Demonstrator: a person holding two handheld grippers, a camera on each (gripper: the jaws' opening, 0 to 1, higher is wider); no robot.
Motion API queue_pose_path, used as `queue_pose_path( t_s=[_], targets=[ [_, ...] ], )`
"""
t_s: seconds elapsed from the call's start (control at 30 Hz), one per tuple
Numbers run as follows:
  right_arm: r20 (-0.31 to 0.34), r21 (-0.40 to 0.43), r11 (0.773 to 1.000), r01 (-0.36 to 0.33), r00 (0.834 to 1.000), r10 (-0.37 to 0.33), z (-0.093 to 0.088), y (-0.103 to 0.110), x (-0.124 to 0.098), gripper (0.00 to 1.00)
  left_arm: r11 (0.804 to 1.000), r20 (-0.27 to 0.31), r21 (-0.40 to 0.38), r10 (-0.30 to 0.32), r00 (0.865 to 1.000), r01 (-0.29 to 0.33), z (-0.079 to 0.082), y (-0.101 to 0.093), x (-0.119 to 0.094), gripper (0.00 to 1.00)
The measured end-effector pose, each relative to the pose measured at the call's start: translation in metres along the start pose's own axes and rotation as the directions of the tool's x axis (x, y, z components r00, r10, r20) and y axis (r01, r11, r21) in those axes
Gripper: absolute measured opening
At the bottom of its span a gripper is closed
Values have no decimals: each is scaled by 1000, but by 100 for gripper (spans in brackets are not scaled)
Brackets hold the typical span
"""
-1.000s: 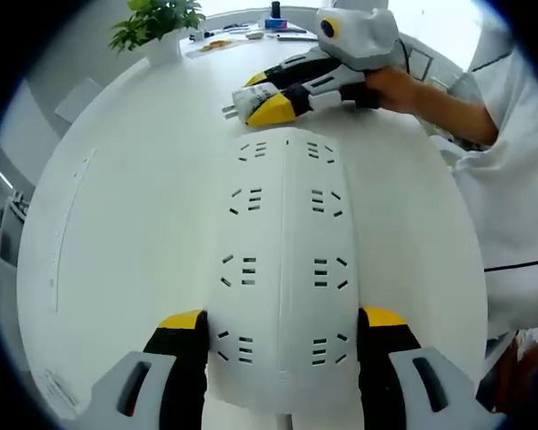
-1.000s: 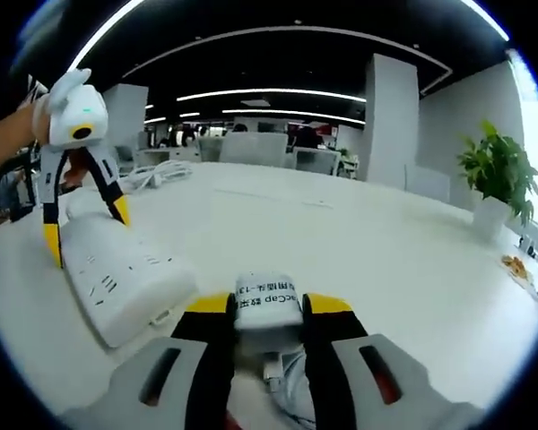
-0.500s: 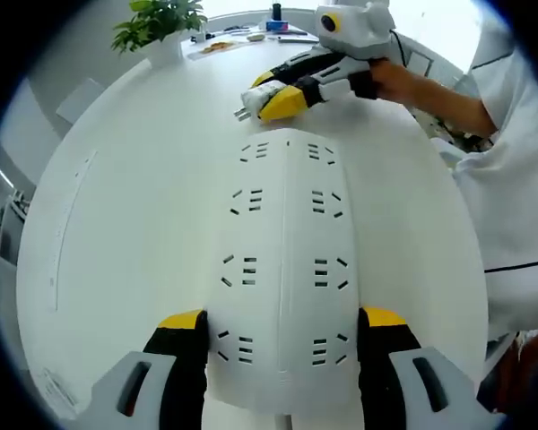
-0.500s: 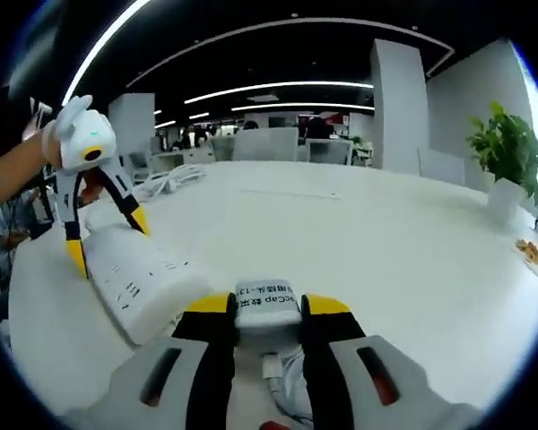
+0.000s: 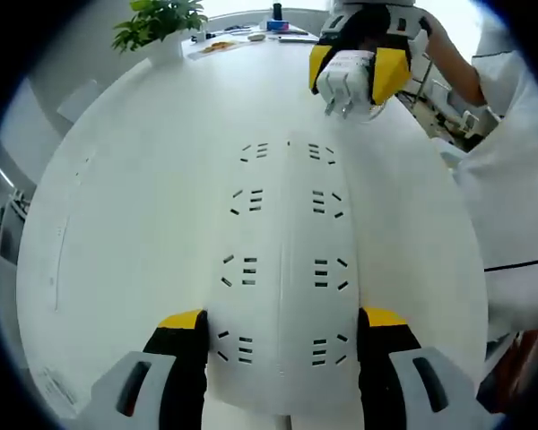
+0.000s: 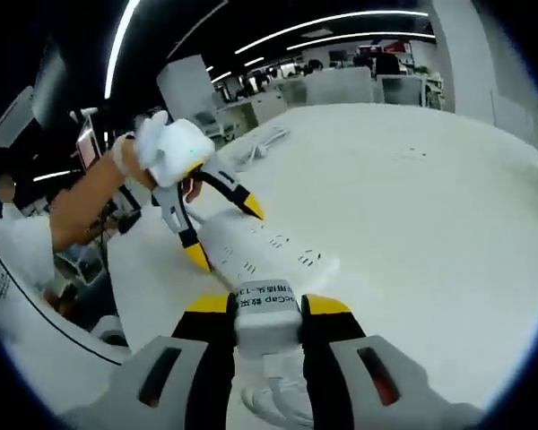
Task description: Straighten the power strip on the desk, plug the charger into it
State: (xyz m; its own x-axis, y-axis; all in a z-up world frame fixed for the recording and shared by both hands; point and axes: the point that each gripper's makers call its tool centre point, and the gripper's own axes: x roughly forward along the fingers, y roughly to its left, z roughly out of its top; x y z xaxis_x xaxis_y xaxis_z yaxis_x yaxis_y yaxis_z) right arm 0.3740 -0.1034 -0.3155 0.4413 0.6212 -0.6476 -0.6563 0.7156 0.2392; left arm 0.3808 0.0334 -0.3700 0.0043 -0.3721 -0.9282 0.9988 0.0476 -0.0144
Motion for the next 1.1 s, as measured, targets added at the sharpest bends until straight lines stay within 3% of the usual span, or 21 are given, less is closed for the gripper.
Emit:
queue_pose_path(
  t_s=[0.07, 0.13, 0.43, 0.53, 0.7, 0.9, 1.1],
  targets=[
    [-7, -1, 1000, 0, 1000, 0, 0, -4, 7, 27, 1000, -1, -2, 0, 1000, 0, 0, 1, 0, 68],
    [-17, 71, 997, -37, 999, 38, -4, 2, 11, 27, 1000, -2, -2, -1, 1000, 1, -1, 4, 0, 68],
    [-49, 136, 990, -28, 998, 35, -7, 3, 11, 27, 1000, 1, -1, -2, 1000, 2, -1, 8, 1, 68],
    [-88, 110, 994, 24, 996, -14, -13, 1, 7, 27, 1000, 3, -2, -1, 1000, 1, -1, 5, 1, 68],
    [-114, 122, 992, 19, 993, -5, -10, 8, 8, 27, 1000, -5, -1, -2, 1000, 2, 0, 13, 2, 68],
    [-180, 107, 994, 33, 984, -13, -3, -1, 12, 27, 1000, -11, -11, 2, 1000, -2, -1, 13, 1, 68],
    [-211, 93, 995, 37, 977, -16, -6, 3, 11, 27, 999, -21, -34, 11, 1000, -12, -2, 17, 2, 68]
  ],
)
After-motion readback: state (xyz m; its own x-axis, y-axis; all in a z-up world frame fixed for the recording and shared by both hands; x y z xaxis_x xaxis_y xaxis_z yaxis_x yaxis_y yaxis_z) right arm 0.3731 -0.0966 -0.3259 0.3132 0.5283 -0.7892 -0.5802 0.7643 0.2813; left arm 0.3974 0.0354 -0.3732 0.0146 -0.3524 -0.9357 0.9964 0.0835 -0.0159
